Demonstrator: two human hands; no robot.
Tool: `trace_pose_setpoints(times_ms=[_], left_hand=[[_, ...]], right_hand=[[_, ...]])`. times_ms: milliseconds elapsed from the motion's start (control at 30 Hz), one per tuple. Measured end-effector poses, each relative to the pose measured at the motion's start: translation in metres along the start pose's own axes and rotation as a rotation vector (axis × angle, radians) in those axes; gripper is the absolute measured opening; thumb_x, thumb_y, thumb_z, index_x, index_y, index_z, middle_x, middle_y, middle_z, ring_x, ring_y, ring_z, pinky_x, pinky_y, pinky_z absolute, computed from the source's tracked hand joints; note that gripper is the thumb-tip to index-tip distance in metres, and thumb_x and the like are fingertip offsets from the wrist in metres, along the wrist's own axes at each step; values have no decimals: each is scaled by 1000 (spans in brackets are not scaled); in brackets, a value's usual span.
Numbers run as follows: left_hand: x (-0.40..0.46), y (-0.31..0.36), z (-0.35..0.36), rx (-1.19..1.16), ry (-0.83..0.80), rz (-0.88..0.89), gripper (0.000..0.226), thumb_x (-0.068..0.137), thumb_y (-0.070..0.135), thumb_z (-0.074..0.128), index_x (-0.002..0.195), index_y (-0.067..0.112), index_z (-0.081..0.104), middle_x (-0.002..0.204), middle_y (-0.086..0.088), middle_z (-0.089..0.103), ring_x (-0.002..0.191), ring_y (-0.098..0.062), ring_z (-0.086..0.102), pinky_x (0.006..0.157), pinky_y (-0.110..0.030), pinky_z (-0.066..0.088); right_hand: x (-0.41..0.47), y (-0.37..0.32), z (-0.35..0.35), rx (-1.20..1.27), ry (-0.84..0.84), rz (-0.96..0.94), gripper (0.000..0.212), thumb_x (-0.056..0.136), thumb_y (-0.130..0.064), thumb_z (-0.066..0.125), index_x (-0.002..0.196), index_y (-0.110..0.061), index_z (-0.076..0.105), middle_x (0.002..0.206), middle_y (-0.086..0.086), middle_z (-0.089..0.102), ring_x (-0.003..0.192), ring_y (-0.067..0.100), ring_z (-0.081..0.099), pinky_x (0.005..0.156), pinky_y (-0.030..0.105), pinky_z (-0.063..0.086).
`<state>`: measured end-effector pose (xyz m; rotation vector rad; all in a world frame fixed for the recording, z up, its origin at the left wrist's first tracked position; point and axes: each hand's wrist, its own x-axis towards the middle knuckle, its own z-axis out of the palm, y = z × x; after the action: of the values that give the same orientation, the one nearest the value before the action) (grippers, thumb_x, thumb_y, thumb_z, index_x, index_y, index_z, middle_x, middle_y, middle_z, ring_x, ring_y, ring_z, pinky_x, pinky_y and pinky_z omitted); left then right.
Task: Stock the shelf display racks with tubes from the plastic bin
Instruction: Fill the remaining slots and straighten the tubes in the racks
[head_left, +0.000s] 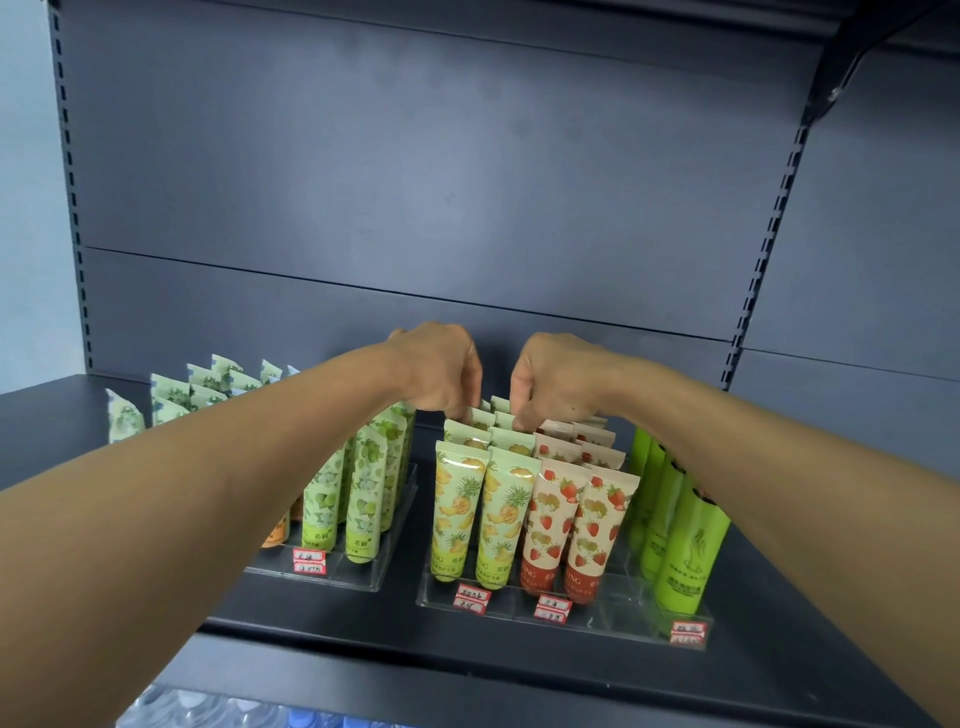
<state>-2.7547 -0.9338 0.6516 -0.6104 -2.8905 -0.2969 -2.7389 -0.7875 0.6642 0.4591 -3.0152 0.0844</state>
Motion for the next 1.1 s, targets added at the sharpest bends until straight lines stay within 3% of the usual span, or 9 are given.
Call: trace_pose_setpoints(times_ms=[233,367,533,667,833,967,1100], left_hand=[[4,-7,-6,-49,-34,3,19,72,19,78,65,29,65,86,9,71,97,-13,62,97,-37,45],[13,-9,-7,-2,44,-3,21,75,13,75,71,30,63,97,6,69,103,-15,59,95,-35,44],[26,-11,-2,6,-5,4,21,74,14,76,79,31,64,99,5,69,105,-16,59,97,-37,45],[32,-11,0,-58,-74,8,20,75,8,75,85,24,69,92,2,67,99,-16,60,88,-27,47],[35,-9,0,-87,-105,25,15,75,6,74,77,20,67,73,9,62,87,-14,60,87,-25,47],[35,-8,0,-104,-90,44,11,76,7,74,75,16,67,70,10,63,88,-14,64,91,-26,49],[36,-10,2,-98,-53,43,18,75,9,75,65,19,65,68,7,63,83,-14,63,83,-24,49]], right_hand=[[3,4,-9,58,59,21,14,80,-9,69,94,-13,73,98,0,70,101,21,60,97,46,46],[15,5,-11,66,84,39,14,81,-7,67,93,-11,73,101,3,69,102,24,59,97,47,44],[27,1,-6,-26,37,44,20,80,-22,74,96,-11,71,102,1,69,104,22,57,98,45,42],[32,1,-1,-101,-15,60,23,79,-25,74,97,-12,68,104,1,68,103,21,57,87,39,40],[38,1,5,-119,-9,60,17,82,-14,69,97,-7,68,107,7,67,101,22,57,81,36,36],[40,1,8,-107,16,69,16,83,-11,69,98,-6,68,105,8,67,100,22,56,85,38,32],[41,4,11,-77,42,86,13,83,-5,67,96,-6,67,104,9,66,94,21,54,83,38,32]])
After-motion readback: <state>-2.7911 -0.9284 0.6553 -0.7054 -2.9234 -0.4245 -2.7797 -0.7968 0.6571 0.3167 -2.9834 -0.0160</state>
